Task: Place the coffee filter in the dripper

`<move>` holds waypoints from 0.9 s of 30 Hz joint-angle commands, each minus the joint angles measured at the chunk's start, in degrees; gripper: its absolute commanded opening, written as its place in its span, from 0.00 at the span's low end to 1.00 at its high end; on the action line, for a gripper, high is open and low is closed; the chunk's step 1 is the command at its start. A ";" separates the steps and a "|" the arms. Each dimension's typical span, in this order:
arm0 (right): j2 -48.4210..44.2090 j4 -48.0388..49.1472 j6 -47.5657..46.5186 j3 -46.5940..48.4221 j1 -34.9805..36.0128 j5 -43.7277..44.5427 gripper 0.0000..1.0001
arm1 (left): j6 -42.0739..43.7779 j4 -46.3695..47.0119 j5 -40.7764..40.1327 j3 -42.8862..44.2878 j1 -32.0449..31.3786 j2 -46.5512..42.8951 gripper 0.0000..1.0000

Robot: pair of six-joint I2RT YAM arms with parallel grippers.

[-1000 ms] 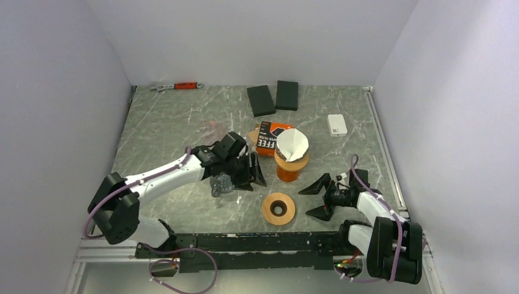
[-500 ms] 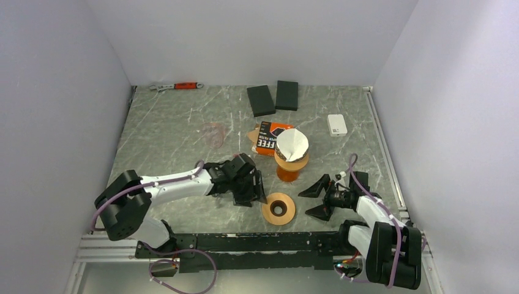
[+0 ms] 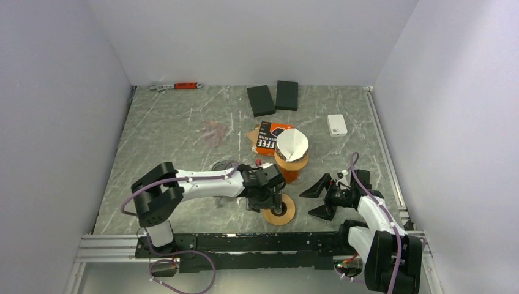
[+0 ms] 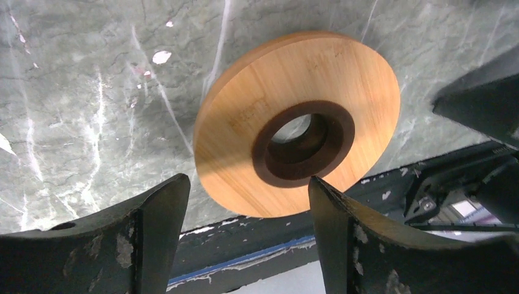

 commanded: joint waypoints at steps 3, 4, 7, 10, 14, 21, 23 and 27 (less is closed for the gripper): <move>-1.25 -2.41 -0.82 2.32 -0.20 0.66 0.93 | -2.84 -12.93 -6.49 8.54 -1.50 6.98 0.78; -1.12 -2.54 -0.93 2.53 -0.20 0.67 0.93 | -2.73 -12.85 -6.41 8.94 -1.56 7.53 0.77; -0.91 -2.86 -1.07 3.51 -0.20 0.81 0.93 | -3.09 -12.29 -6.39 8.96 -2.00 7.89 0.73; -1.24 -3.64 -1.08 4.82 -0.20 1.11 0.94 | -3.72 -11.53 -6.76 7.97 -2.11 7.27 0.68; -1.39 -4.33 -1.13 6.33 -0.20 1.36 0.94 | -4.22 -11.24 -8.12 7.01 -2.37 5.73 0.59; -1.00 -5.78 -1.98 8.45 -0.20 1.81 0.94 | -3.96 -9.63 -8.95 5.53 -2.47 3.42 0.39; -0.83 -6.11 -2.19 8.98 -0.20 1.90 0.95 | -4.07 -10.03 -9.26 5.55 -2.63 2.35 0.37; 0.08 -6.30 -2.47 10.17 -0.20 1.82 0.95 | -4.73 -12.41 -11.03 5.72 -2.82 -0.65 0.34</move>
